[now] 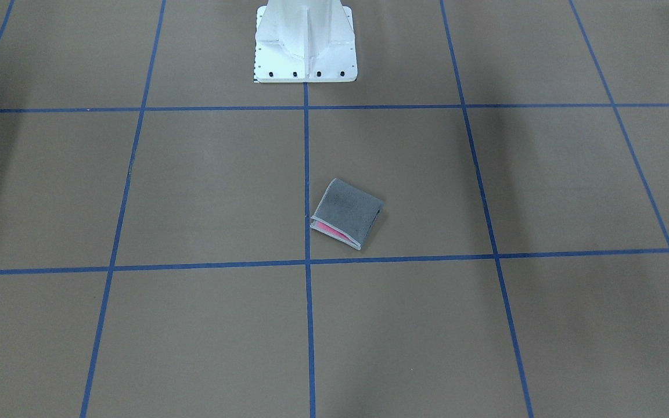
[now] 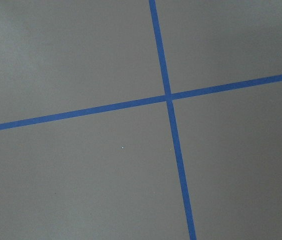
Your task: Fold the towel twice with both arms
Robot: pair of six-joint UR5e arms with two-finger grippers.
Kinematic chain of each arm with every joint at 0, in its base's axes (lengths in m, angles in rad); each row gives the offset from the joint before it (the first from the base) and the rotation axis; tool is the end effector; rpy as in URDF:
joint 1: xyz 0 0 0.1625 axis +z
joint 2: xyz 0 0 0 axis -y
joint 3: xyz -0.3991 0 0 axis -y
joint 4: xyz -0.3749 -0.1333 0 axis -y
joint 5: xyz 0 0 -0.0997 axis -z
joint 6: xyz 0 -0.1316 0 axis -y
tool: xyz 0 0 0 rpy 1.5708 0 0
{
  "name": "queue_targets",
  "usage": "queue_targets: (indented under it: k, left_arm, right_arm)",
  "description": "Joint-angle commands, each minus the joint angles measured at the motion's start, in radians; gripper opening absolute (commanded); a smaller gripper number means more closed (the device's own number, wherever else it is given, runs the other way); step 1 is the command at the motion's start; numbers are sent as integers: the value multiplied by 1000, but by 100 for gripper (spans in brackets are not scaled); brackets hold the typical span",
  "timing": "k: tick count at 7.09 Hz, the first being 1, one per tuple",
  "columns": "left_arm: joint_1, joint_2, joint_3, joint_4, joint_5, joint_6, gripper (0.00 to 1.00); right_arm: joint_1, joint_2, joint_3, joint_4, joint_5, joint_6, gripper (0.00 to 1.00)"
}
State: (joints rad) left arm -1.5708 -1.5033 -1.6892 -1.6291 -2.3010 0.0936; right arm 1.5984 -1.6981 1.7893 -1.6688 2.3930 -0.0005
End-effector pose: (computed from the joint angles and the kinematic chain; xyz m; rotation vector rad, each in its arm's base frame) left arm -0.0455 -0.4573 0.6282 0.1384 0.7243 0.1292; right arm 0.0485 -0.4206 0.6145 0.0051 -0.8222 0.0284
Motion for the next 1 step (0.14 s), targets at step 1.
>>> queue_targets:
  k: [1]
  left_arm:
    - [0,0,0,0,0,0,100]
  right_arm:
    - [0,0,-1,0,0,1,100]
